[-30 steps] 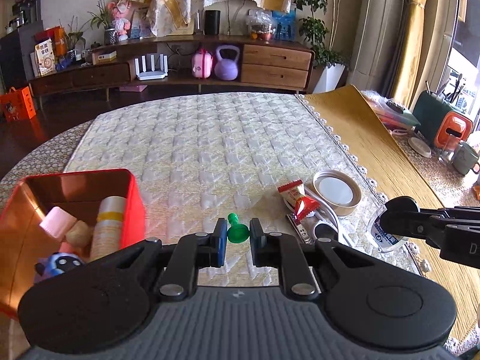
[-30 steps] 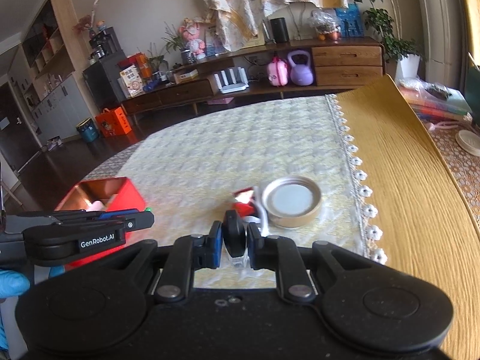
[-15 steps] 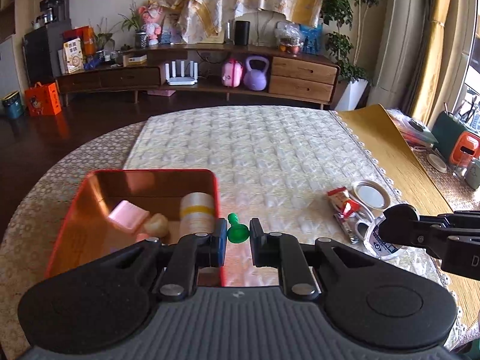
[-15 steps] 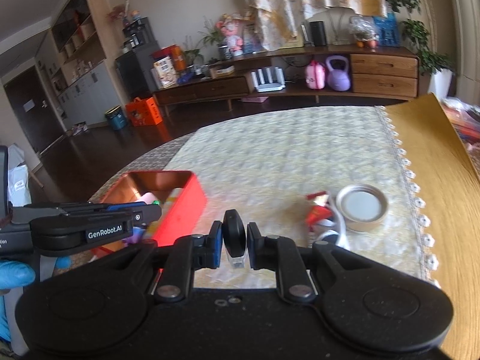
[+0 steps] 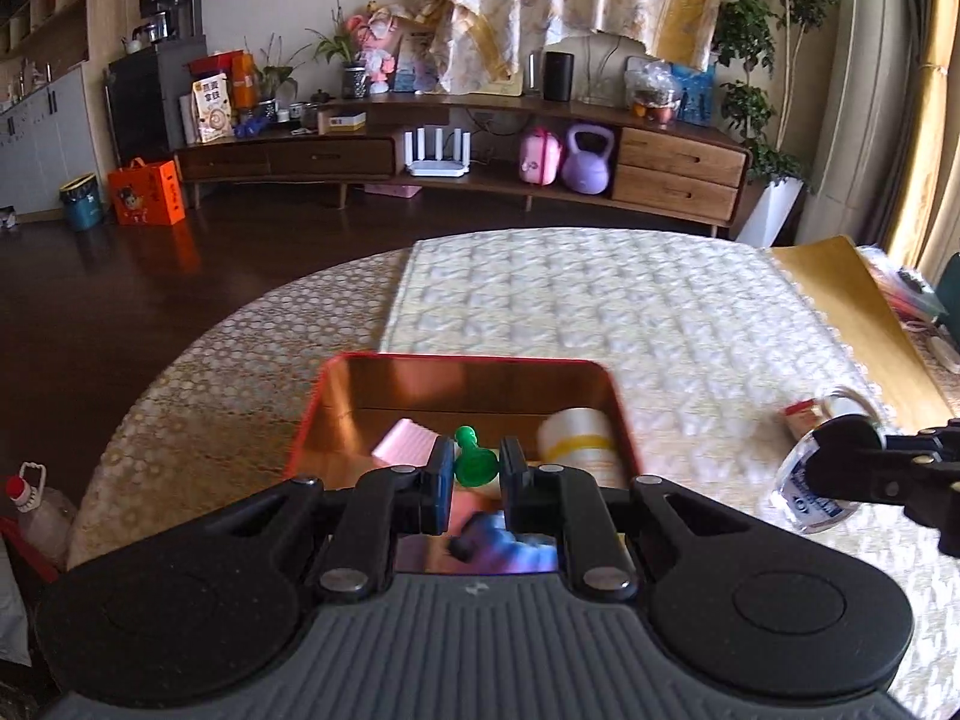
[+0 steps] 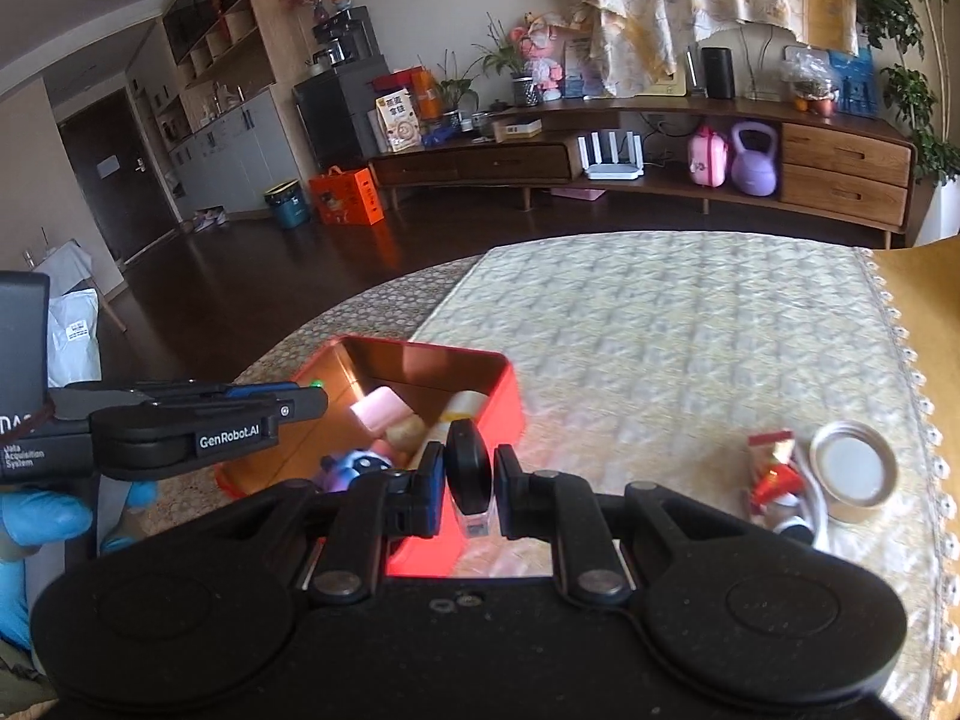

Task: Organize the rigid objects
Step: 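Carry the pushpin and sunglasses into the red tin and open both tools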

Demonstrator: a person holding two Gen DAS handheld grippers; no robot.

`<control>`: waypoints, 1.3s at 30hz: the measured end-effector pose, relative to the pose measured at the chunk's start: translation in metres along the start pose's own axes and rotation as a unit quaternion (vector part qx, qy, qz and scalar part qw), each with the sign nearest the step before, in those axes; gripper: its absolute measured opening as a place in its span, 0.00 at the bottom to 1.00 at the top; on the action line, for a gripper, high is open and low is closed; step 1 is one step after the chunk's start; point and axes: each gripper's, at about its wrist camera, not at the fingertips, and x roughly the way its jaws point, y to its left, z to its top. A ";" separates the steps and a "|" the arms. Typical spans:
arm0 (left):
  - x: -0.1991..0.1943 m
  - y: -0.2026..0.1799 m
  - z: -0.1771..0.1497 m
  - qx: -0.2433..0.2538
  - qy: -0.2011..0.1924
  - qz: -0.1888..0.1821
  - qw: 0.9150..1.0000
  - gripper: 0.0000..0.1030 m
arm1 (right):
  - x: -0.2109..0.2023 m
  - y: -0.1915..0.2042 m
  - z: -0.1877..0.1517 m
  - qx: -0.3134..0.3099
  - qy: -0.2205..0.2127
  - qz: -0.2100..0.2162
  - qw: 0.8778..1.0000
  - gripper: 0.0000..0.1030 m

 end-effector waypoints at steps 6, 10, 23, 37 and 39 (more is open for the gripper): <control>0.018 0.020 0.003 -0.002 0.018 0.003 1.000 0.15 | 0.019 0.017 0.003 -0.013 0.011 0.018 1.000 0.15; 0.031 0.023 -0.001 0.003 0.032 0.002 0.999 0.15 | 0.035 0.031 0.012 -0.034 0.011 0.025 0.999 0.15; 0.069 0.029 -0.008 0.000 0.059 0.011 0.998 0.15 | 0.098 0.034 0.021 -0.054 0.043 0.029 0.997 0.15; 0.088 0.031 -0.013 -0.002 0.081 0.010 0.997 0.15 | 0.119 0.030 0.008 -0.041 0.070 0.033 0.996 0.15; 0.090 0.031 -0.014 -0.001 0.086 0.011 0.996 0.15 | 0.119 0.029 0.007 -0.039 0.072 0.034 0.996 0.15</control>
